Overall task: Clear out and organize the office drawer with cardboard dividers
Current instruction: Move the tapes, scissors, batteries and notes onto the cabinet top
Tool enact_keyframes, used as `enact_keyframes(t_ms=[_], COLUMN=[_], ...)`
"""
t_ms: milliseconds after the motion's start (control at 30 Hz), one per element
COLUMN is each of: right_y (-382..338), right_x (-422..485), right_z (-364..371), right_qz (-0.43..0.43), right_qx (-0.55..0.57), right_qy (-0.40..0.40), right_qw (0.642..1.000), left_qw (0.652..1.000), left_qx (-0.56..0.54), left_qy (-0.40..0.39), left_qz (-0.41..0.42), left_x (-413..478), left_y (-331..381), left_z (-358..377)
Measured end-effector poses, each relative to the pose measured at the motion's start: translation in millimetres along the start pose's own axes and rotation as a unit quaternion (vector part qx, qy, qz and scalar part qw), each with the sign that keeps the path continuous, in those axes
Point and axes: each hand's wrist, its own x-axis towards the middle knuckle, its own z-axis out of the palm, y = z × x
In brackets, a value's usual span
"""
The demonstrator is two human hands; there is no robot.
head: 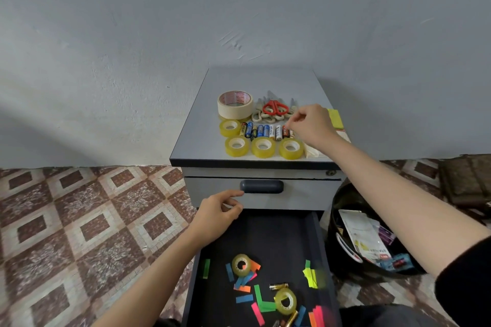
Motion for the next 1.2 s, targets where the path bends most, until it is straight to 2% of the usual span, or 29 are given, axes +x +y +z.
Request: enact_keyframes(t_ms=[200, 400, 600, 767, 1000, 1200], right_y=[-4.9, 38.6, 92.5, 131.1, 173.4, 190.9], right_x=[-79.9, -148.7, -183.4, -196.0, -202.8, -212.3], right_z=[7.8, 51.3, 96.3, 125.2, 151.6, 162.1], right_qz=[-0.023, 0.036, 0.078, 0.098, 0.114, 0.097], right_qx=[0.082, 0.086, 0.014, -0.049, -0.178, -0.295], right_qy=[-0.086, -0.17, -0.243, -0.32, -0.426, -0.516], right_qw=[0.993, 0.981, 0.967, 0.941, 0.879, 0.798], left_qw=[0.999, 0.994, 0.982, 0.971, 0.957, 0.947], left_qx=[0.022, 0.067, 0.113, 0.127, 0.138, 0.138], left_qy=[-0.014, -0.057, -0.105, -0.126, -0.163, -0.199], left_qz=[-0.024, -0.068, -0.107, -0.156, -0.198, -0.21], left_x=[-20.9, -47.4, -63.1, -63.2, -50.4, -36.7], left_y=[-4.1, -39.9, -72.5, -98.7, -123.8, -137.1], left_z=[12.0, 39.4, 53.2, 60.7, 82.7, 100.5])
